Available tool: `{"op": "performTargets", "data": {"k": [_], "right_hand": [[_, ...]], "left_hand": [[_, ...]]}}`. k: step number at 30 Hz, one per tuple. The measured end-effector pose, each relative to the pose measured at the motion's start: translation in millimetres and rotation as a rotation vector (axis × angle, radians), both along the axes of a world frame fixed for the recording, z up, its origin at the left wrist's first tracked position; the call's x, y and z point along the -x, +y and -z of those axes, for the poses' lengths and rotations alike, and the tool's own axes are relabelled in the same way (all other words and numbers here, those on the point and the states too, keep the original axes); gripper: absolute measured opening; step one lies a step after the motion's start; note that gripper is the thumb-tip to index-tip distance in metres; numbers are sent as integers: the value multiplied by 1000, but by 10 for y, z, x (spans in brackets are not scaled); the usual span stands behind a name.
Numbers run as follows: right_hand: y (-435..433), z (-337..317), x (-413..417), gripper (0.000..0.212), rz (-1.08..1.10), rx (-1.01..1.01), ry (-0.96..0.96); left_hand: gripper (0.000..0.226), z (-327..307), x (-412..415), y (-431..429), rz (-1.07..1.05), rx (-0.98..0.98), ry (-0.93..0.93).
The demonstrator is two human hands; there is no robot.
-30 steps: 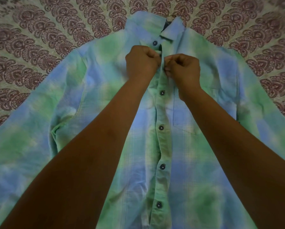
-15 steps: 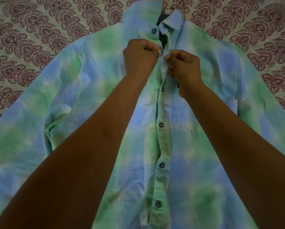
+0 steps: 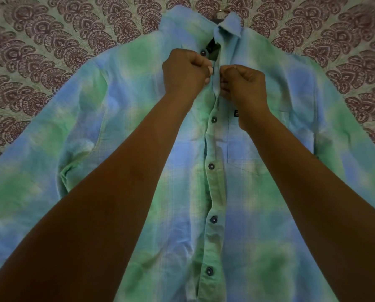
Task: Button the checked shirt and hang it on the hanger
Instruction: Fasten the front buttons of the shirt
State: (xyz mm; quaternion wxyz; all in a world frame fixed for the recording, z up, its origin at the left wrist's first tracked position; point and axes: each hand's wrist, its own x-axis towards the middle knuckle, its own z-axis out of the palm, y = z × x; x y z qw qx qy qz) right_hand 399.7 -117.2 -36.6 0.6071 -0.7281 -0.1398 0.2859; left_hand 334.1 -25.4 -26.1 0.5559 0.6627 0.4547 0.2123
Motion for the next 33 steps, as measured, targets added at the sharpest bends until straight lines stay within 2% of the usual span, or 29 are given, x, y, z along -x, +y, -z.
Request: {"op": "performTargets", "data": {"k": [6,9,11,14,16,21,27,31,33], "right_hand": [[28,-68,-126,21,-74,47,-35],[60,-33,-115,10,-87,127,-253],[66,-18,-65,5,-80,190,-439],[52,23,19,10,-79,242,-647],[53,63,56,12,-65,240,-710],[77,111,127,12,8,202,-744],[118,117,167,13,17,245,-781],[82,137,186,13,13,242,-759],[54,120,160,12,-1,221,-683]], "left_hand": [[26,-106,30,-13,53,59,-18],[24,-104,12,-12,13,81,9],[14,-72,-24,-19,-41,121,20],[11,-28,-48,-40,-102,177,46],[11,-12,-49,-42,-104,186,44],[30,15,-25,-17,-86,140,13],[11,39,-26,-138,-140,-53,113],[7,83,-40,-161,-179,-29,88],[8,107,-31,-182,-169,-7,56]]}}
